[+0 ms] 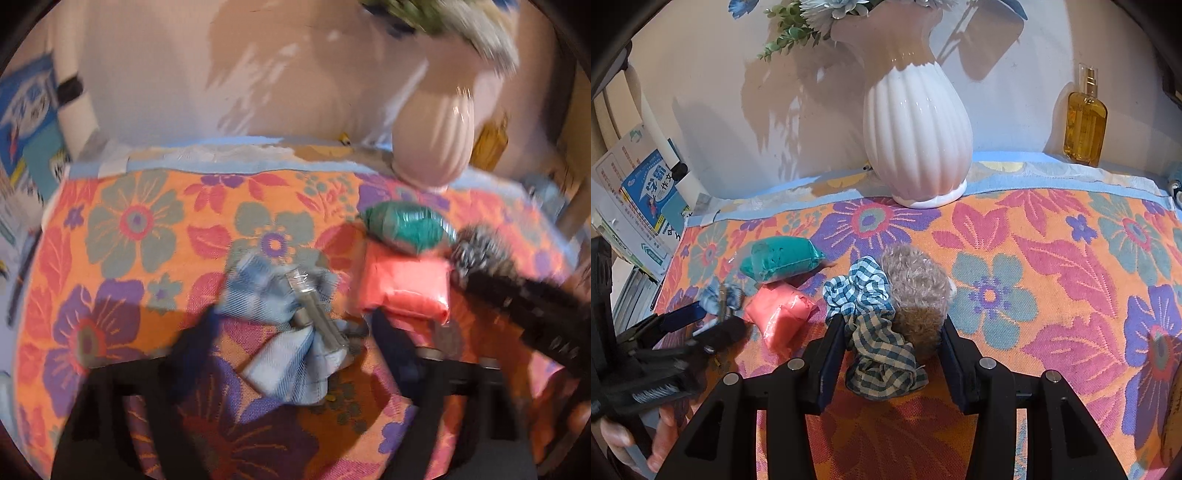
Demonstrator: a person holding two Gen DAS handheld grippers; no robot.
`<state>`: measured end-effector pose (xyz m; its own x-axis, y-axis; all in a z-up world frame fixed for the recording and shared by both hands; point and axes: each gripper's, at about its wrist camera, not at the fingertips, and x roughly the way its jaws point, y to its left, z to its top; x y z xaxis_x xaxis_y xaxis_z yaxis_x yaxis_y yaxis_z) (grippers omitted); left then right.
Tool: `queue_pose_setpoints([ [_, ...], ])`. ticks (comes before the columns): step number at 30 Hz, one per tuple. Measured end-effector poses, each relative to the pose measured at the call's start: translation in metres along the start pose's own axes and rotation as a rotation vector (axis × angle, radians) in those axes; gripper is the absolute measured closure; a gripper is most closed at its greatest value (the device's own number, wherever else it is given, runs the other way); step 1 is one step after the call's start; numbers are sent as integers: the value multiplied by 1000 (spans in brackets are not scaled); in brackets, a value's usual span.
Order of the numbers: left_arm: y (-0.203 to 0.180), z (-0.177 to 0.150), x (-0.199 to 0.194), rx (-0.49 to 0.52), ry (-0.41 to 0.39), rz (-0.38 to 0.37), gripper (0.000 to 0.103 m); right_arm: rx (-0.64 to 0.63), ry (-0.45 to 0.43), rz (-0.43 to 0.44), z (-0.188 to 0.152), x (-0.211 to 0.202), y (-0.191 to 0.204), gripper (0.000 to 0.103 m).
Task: Organize soft objects
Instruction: 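Carry the scrunchies and bow to the glass bowl and release them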
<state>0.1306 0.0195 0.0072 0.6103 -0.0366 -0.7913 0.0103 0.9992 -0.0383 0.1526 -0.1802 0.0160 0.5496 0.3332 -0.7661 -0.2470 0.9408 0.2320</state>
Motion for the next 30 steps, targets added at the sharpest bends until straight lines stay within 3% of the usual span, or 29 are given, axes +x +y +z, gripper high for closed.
queue_pose_setpoints([
  [1,-2,-1,-1,14,-8,17,49,-3,0,1,0,0,0,56],
  [2,-3,-1,-3,21,-24,26,65,-6,-1,2,0,0,1,56],
  [3,-2,-2,-5,18,-33,27,89,-14,-5,4,0,0,2,56],
  [8,11,-6,-26,-45,-108,-15,91,-51,-86,6,-4,-18,10,61],
  [11,15,-14,-48,-108,-158,-118,91,-51,-131,6,-14,-35,10,62],
  [14,0,-30,-68,-119,-176,-156,91,-12,-151,33,-35,-56,5,62],
  [19,-45,-72,-91,-62,-139,-220,91,22,-193,28,-76,-100,-9,62],
  [22,-79,-90,-103,9,-119,-244,91,107,-139,37,-95,-117,-29,62],
  [25,-113,-96,-122,89,-132,-272,91,208,-115,47,-117,-140,-56,62],
  [30,-180,-95,-166,223,-198,-377,91,229,-193,-35,-139,-209,-90,62],
])
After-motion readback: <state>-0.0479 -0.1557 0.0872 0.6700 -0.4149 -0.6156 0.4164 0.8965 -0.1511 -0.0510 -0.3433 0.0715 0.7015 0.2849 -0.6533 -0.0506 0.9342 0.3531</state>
